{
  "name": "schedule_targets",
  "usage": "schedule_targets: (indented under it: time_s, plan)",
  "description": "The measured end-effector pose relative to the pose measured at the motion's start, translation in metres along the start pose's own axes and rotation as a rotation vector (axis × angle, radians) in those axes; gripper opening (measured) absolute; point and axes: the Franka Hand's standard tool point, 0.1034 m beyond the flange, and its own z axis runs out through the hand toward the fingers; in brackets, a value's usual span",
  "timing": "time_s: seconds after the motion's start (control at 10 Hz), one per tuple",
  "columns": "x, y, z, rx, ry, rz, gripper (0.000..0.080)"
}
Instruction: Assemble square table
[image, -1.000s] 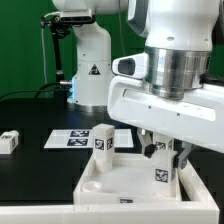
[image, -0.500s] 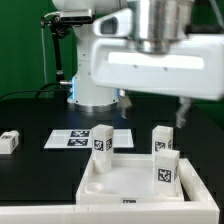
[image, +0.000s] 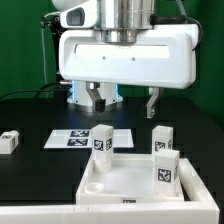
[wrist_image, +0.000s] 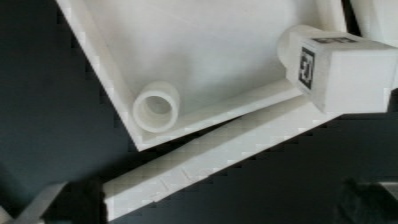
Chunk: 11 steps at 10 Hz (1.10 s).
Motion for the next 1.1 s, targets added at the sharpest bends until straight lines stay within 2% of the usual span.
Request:
schedule_targets:
  time_s: [0.1, 0.2, 0.3, 0.4, 0.5, 0.6, 1.0, 1.1]
  plan:
    - [0.000, 0.001, 0.000, 0.000, 0.000, -0.002, 0.0649]
    - [0.000, 0.019, -0.001, 0.015, 0.016, -0.132, 0.0649]
    - [-0.011, 0.063, 0.002, 0.025, 0.026, -0.211, 0.0649]
    - [-0.020, 0.102, 0.010, 0.016, 0.027, -0.274, 0.0649]
    - [-0.017, 0.132, 0.020, 0.009, 0.036, -0.302, 0.0649]
    - [-0.013, 0.149, 0.031, 0.003, 0.046, -0.288, 0.0649]
    - [-0.016, 0.146, 0.033, 0.002, 0.038, -0.287, 0.0649]
    - [-0.015, 0.152, 0.036, -0.003, 0.050, -0.329, 0.0649]
